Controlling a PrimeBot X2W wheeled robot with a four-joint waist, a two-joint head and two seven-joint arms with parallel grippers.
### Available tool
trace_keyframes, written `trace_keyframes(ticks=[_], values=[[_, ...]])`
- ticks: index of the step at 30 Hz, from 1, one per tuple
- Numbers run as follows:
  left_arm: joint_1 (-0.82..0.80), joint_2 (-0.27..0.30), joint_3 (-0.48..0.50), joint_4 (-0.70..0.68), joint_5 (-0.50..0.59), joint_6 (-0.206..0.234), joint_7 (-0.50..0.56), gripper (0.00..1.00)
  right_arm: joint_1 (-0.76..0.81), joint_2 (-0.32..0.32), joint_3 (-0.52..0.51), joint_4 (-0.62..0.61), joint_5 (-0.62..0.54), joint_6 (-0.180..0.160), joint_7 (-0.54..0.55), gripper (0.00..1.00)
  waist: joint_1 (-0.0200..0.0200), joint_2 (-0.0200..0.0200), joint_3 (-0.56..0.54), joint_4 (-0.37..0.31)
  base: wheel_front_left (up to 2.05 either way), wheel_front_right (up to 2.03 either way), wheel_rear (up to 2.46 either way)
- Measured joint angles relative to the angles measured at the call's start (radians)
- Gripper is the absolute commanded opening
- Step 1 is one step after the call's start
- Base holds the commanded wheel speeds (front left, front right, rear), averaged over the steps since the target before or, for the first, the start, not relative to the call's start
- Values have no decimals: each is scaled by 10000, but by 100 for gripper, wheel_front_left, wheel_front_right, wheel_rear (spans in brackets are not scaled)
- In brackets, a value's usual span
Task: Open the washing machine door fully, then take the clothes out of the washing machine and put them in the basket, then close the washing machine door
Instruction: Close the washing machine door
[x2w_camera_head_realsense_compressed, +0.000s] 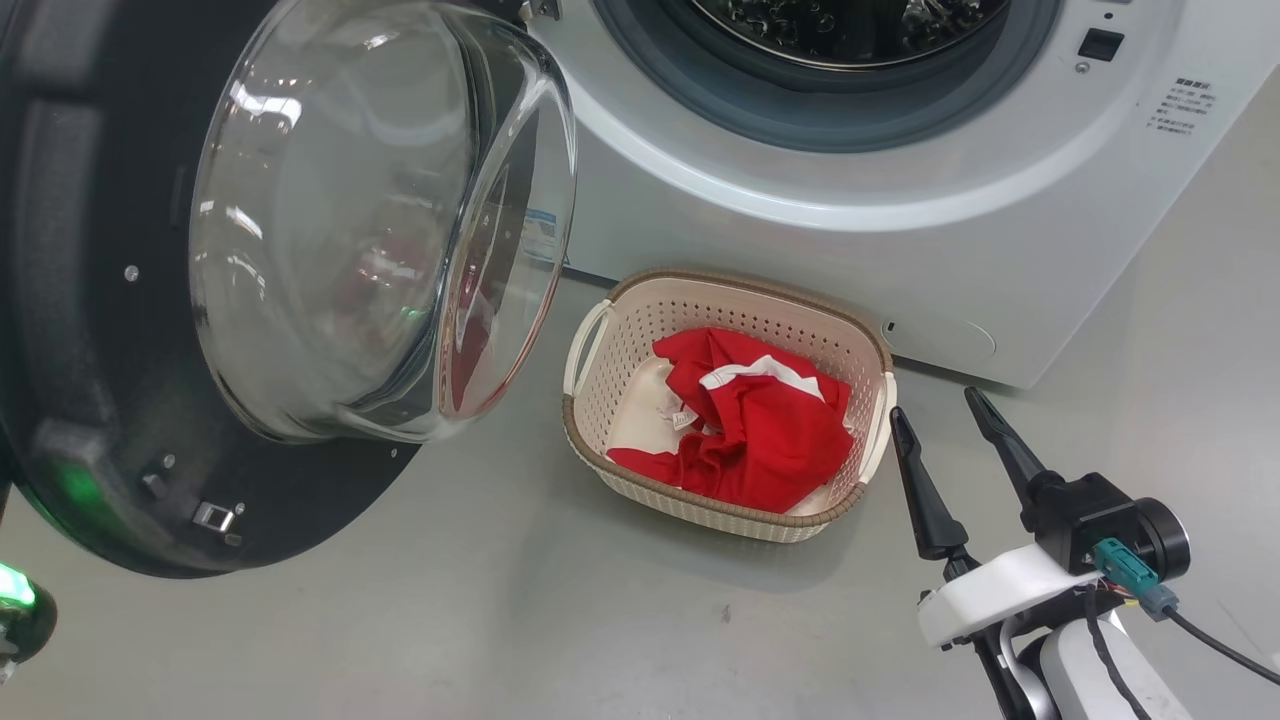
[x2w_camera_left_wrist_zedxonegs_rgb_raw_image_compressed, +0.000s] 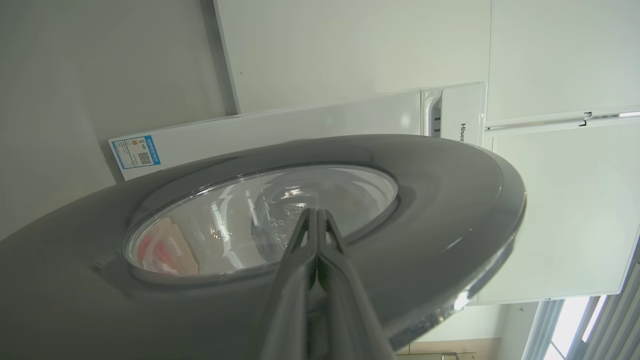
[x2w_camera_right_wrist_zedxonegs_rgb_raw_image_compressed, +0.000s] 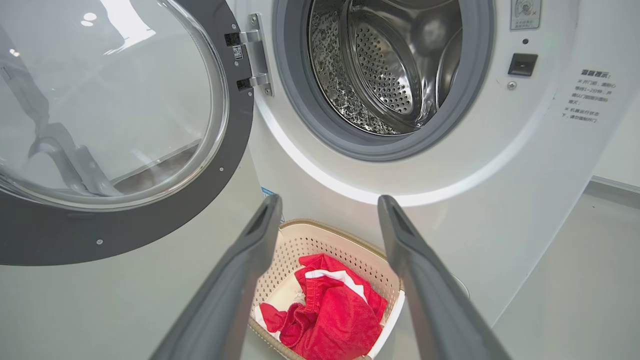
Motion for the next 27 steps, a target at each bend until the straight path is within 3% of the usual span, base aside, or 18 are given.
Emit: trace_keyframes(ticks=[27], values=[[769,-579,-529,-2190,-882,-38,2575,0,-314,113,140,6,0,4,-36,100,0,0,138,-694,0,0,0]])
